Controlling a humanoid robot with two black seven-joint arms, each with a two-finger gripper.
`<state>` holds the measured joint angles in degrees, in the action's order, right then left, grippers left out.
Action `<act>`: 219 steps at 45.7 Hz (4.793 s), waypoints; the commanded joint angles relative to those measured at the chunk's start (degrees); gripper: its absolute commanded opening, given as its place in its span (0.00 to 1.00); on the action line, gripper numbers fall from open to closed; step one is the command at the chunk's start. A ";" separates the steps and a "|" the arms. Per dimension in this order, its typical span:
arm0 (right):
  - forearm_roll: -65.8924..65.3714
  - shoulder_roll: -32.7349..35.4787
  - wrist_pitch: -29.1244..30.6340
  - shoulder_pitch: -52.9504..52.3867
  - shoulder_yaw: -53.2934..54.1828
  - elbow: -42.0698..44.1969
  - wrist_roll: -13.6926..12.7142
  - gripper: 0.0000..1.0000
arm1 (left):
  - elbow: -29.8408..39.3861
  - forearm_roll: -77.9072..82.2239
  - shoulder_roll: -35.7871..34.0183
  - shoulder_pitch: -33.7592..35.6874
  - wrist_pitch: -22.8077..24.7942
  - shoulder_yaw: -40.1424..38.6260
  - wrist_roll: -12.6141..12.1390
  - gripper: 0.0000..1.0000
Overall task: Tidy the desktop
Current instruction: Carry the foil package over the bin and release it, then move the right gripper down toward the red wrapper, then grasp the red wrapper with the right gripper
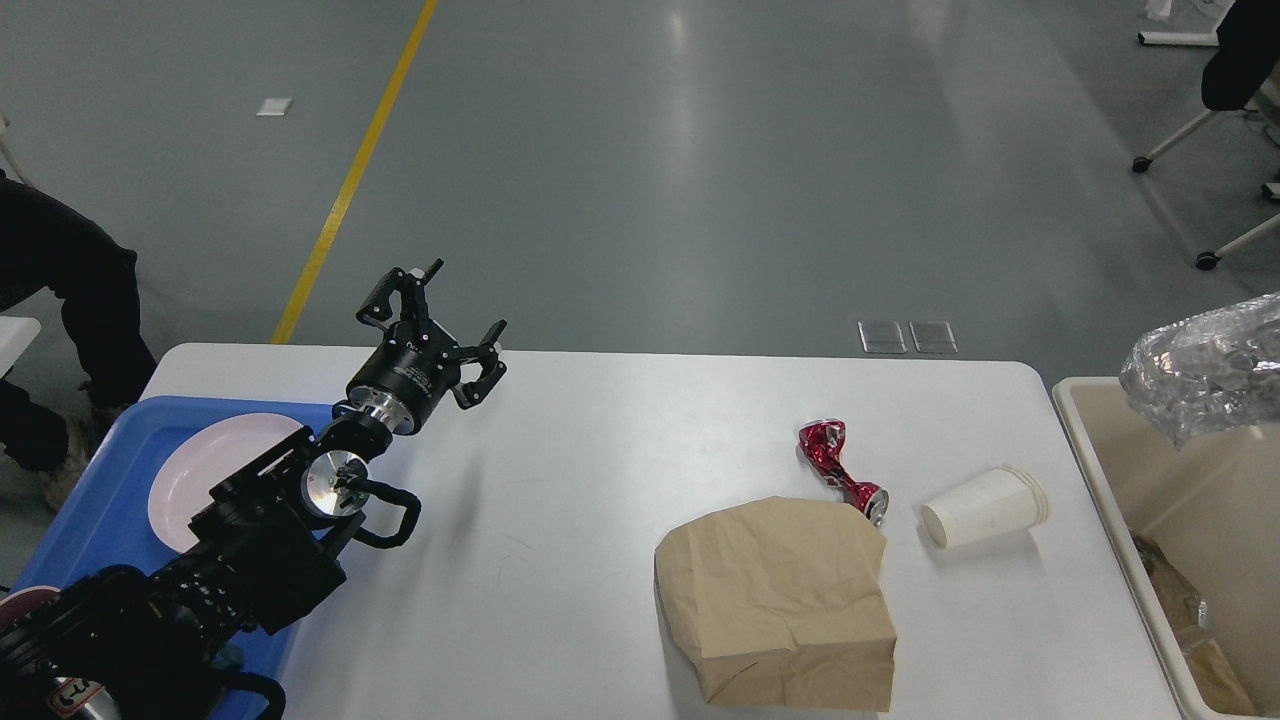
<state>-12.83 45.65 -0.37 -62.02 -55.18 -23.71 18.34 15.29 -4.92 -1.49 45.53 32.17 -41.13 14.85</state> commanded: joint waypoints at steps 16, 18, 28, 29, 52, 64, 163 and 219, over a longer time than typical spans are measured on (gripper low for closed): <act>-0.09 -1.27 -0.07 8.49 7.99 2.44 0.03 0.84 | 0.00 0.00 0.00 0.00 0.00 0.00 0.01 0.97; -0.09 -1.27 -0.06 8.49 7.81 2.44 0.03 0.85 | 0.00 0.00 0.00 0.00 0.00 0.00 0.01 0.97; -0.09 -1.27 0.73 8.40 7.64 1.65 0.03 1.00 | 0.00 0.00 0.00 0.00 0.00 0.00 0.01 0.97; -0.09 -1.27 0.73 8.40 7.63 1.56 0.12 1.00 | 0.00 0.00 0.00 0.00 0.00 0.00 0.01 0.97; -9.40 -6.01 0.90 -4.07 -3.43 -1.60 0.65 1.00 | 0.00 0.00 0.00 0.00 0.00 0.00 0.01 0.97; -19.51 -11.10 0.81 -15.67 -12.84 -9.51 0.73 1.00 | 0.00 0.00 0.00 0.00 0.00 0.00 -0.08 0.97; -15.03 -43.63 0.02 -1.97 -15.39 -8.64 0.03 1.00 | 0.00 0.00 0.00 0.00 0.00 0.00 0.01 0.97; -11.08 -41.96 12.50 -4.95 -16.89 -9.34 -0.14 0.00 | 0.00 0.00 0.00 0.00 0.00 0.00 0.01 0.97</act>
<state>-23.93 2.93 10.56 -65.66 -72.13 -33.08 18.20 15.29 -4.92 -1.49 45.53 32.17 -41.13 14.85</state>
